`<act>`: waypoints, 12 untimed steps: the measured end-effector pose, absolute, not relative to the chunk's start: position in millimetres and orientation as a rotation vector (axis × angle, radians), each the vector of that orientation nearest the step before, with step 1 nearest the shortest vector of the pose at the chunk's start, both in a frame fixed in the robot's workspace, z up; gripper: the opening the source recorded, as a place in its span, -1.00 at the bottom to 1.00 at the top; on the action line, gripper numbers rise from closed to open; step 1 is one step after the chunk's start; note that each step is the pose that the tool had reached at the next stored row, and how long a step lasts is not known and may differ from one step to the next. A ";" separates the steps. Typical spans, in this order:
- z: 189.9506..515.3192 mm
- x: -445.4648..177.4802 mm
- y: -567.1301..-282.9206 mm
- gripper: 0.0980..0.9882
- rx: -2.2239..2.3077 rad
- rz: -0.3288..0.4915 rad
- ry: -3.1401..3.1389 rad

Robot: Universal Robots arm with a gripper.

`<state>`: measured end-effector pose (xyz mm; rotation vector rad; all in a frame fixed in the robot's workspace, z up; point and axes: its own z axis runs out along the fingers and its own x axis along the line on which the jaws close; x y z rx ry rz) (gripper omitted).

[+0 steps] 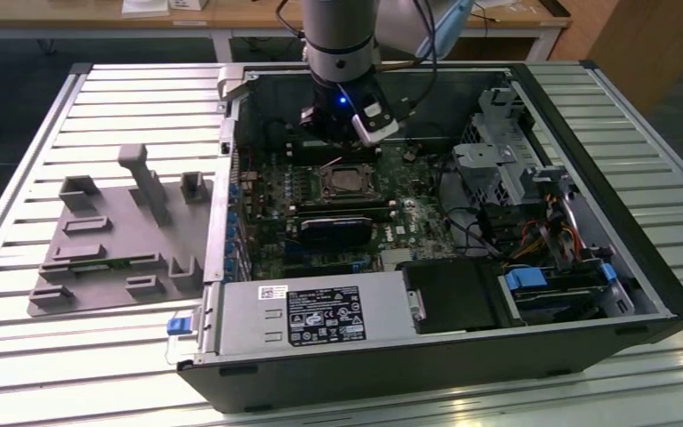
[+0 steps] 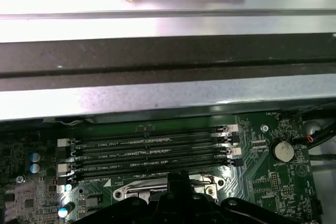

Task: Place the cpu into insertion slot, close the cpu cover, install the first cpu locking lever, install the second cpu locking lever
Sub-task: 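Install the first cpu locking lever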

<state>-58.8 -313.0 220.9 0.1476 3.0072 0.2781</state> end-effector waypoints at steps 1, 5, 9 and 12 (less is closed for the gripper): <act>220.5 -58.8 -312.6 -0.99 0.148 0.271 3.005; 218.6 -58.9 -311.7 -0.99 0.150 0.267 2.996; 216.0 -59.1 -311.4 -0.99 0.150 0.267 2.987; 213.6 -60.2 -311.4 -0.99 0.150 0.267 2.977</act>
